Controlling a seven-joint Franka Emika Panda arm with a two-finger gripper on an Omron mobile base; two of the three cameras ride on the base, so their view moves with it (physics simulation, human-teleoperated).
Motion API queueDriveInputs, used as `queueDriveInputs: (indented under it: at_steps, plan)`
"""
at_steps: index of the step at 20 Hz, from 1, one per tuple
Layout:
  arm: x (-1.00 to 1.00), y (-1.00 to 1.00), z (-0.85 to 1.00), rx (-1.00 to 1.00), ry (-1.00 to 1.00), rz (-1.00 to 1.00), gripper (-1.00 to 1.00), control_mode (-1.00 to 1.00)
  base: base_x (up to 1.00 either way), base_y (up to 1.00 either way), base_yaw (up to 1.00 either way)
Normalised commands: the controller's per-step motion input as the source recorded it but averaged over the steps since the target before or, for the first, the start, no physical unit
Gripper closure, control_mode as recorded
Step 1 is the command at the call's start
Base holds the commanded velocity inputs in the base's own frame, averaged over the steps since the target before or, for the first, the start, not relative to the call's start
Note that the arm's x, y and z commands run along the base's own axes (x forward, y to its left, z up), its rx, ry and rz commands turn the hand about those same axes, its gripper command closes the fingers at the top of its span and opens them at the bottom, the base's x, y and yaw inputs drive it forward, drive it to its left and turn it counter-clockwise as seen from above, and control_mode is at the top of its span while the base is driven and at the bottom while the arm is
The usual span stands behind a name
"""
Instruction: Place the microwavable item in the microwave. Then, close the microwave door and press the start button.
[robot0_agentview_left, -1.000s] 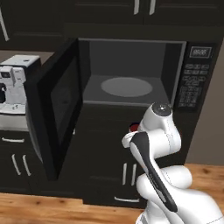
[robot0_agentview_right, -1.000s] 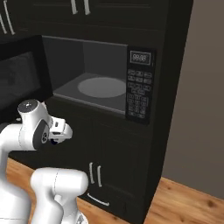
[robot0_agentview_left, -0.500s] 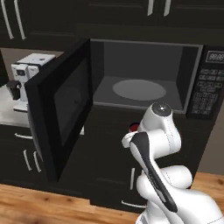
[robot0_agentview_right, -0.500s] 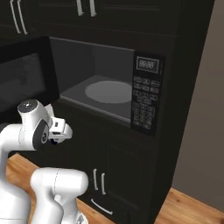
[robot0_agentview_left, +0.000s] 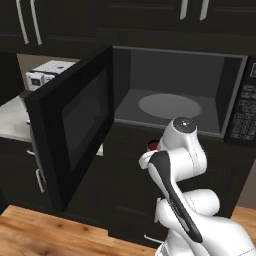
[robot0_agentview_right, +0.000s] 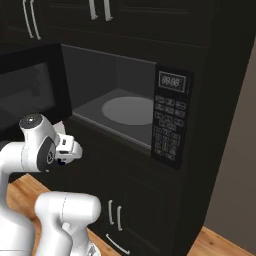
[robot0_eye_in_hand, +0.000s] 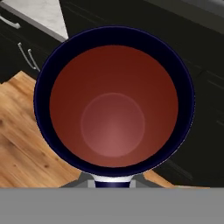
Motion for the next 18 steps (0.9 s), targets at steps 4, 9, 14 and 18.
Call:
queueDriveInputs:
  at_steps: [4, 9, 14, 18]
  plan:
    - [0.0, 0.0, 0.0, 0.0, 0.0, 0.0, 1.0, 1.0, 0.22, -0.17, 0.19]
    - [0.0, 0.0, 0.0, 0.0, 0.0, 0.0, 1.0, 1.0, 0.01, -0.01, 0.04]
    - [0.0, 0.0, 0.0, 0.0, 0.0, 0.0, 1.0, 1.0, -0.09, 0.0, 0.0]
    - [0.0, 0.0, 0.0, 0.0, 0.0, 0.0, 1.0, 1.0, -0.3, 0.0, 0.0]
